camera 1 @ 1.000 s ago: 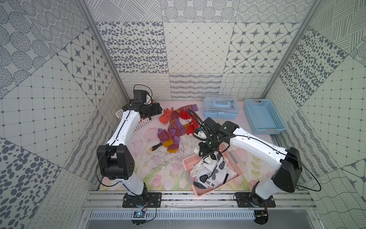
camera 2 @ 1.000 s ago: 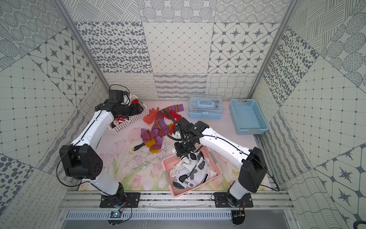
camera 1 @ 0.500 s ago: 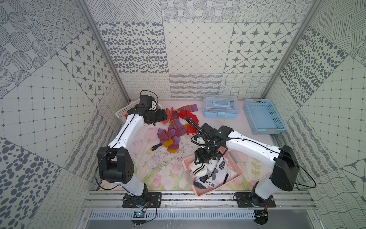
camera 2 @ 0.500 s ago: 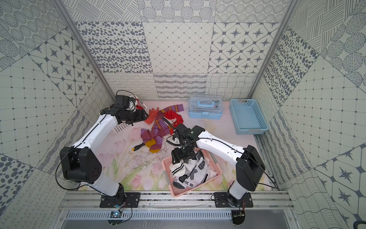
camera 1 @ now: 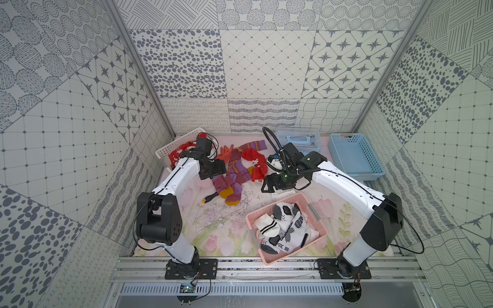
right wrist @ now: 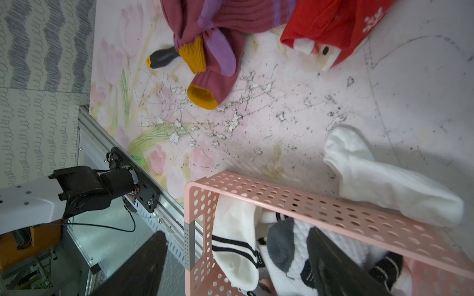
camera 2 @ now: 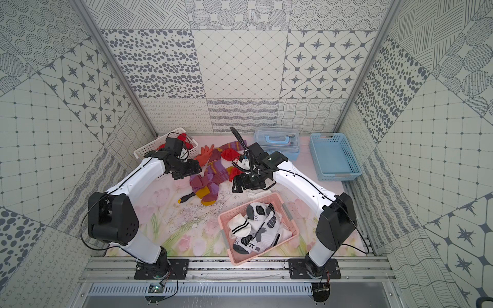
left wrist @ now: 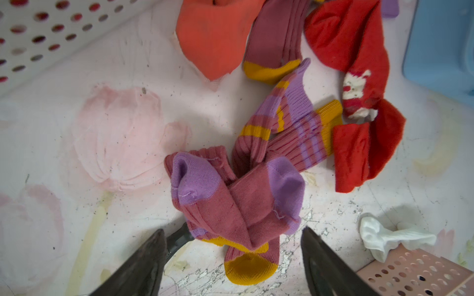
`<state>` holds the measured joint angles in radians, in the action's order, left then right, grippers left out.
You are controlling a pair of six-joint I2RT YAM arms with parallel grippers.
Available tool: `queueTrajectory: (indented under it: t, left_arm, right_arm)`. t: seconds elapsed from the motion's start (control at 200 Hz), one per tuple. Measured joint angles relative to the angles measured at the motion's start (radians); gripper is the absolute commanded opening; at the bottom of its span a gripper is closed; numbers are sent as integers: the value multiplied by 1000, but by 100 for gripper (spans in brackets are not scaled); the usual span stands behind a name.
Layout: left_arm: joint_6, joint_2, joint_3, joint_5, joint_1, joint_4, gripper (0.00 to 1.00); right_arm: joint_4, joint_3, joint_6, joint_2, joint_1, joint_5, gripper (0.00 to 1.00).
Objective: Sort the socks into the basket by color
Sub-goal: Place the sock in the bin, then pick up the sock from the center of the board.
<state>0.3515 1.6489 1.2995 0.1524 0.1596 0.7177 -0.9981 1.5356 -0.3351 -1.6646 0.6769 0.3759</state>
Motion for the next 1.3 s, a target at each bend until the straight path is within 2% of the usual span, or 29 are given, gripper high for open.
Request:
queueTrajectory:
  t: [0.055, 0.165, 0.26, 0.42, 0.535, 0.745, 1.03, 1.296]
  left_arm:
    - [8, 17, -12, -8, 5, 0, 81]
    - [25, 58, -34, -29, 16, -4, 76]
    - [40, 97, -41, -39, 22, -14, 68]
    - [53, 131, -45, -57, 29, -42, 17]
    - [58, 130, -46, -67, 32, -62, 0]
    - [56, 79, -85, -68, 37, -113, 0]
    - [24, -63, -144, -12, 40, -178, 0]
    - [-22, -187, -121, 62, 58, -200, 0]
  right_arm:
    - [8, 16, 4, -20, -7, 1, 96]
    - [19, 34, 10, -51, -17, 2, 96]
    - [22, 37, 11, -63, -26, 7, 96]
    - [24, 45, 14, -64, -43, 19, 94]
    - [31, 63, 14, -70, -53, 31, 93]
    - [62, 126, 13, -123, -61, 76, 93]
    - [89, 271, 13, -246, -61, 142, 91]
    - [130, 393, 0, -343, -66, 202, 91]
